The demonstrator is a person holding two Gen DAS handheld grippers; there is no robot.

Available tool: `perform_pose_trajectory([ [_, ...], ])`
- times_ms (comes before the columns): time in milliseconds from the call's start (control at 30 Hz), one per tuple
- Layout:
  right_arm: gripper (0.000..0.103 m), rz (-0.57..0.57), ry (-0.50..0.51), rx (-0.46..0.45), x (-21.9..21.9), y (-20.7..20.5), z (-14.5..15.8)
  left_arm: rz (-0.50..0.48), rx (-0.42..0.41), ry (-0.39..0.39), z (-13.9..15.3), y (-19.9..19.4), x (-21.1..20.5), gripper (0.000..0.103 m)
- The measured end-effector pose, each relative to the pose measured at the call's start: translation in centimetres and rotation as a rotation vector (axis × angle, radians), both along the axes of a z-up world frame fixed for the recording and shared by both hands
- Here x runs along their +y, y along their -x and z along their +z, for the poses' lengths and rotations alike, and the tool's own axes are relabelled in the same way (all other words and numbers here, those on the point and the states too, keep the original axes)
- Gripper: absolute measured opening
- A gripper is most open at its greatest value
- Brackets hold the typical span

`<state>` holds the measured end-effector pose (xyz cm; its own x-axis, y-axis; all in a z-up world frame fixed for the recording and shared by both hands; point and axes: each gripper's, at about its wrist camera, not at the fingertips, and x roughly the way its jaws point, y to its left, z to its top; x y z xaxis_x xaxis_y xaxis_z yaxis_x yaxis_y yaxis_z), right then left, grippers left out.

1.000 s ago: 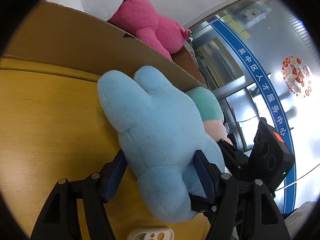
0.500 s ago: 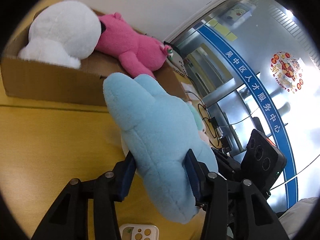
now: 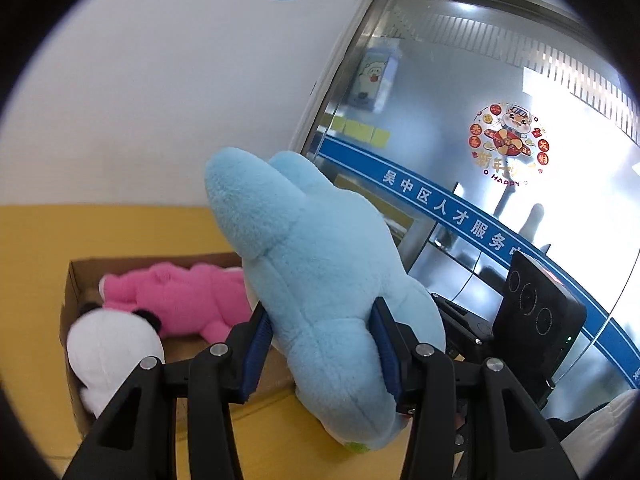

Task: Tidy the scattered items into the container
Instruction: 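Lift the blue plush with both tools and carry it over the box, then lower the blue plush onto the pink bear and open both tools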

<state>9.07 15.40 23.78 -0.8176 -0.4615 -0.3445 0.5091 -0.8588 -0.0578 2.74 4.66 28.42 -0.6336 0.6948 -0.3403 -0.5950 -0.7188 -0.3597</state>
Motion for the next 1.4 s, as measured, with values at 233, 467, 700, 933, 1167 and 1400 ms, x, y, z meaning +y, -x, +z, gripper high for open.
perform_pose_trajectory([
  [233,0.088,-0.035,0.061,0.061,0.1,2.6,3.0,0.0,0.065,0.047,3.6,2.9,1.6,0.047],
  [467,0.088,-0.079,0.095,-0.013,0.0,7.5,0.5,-0.019,-0.009,0.053,0.5,8.0,1.1,0.047],
  [700,0.088,-0.084,0.137,-0.165,0.2,12.8,-6.2,-0.03,-0.153,0.05,-7.0,13.6,0.3,0.047],
  [933,0.088,-0.142,0.187,-0.295,-0.4,16.2,-14.6,-0.025,-0.317,0.058,-15.1,17.6,-0.7,0.047],
  [1167,0.088,-0.181,0.171,-0.494,-0.8,17.8,-22.7,-0.01,-0.457,0.168,-22.2,19.0,0.1,0.046],
  [1400,0.089,-0.193,0.134,-0.546,-0.5,17.6,-24.1,0.032,-0.418,0.315,-22.8,17.8,1.6,0.049],
])
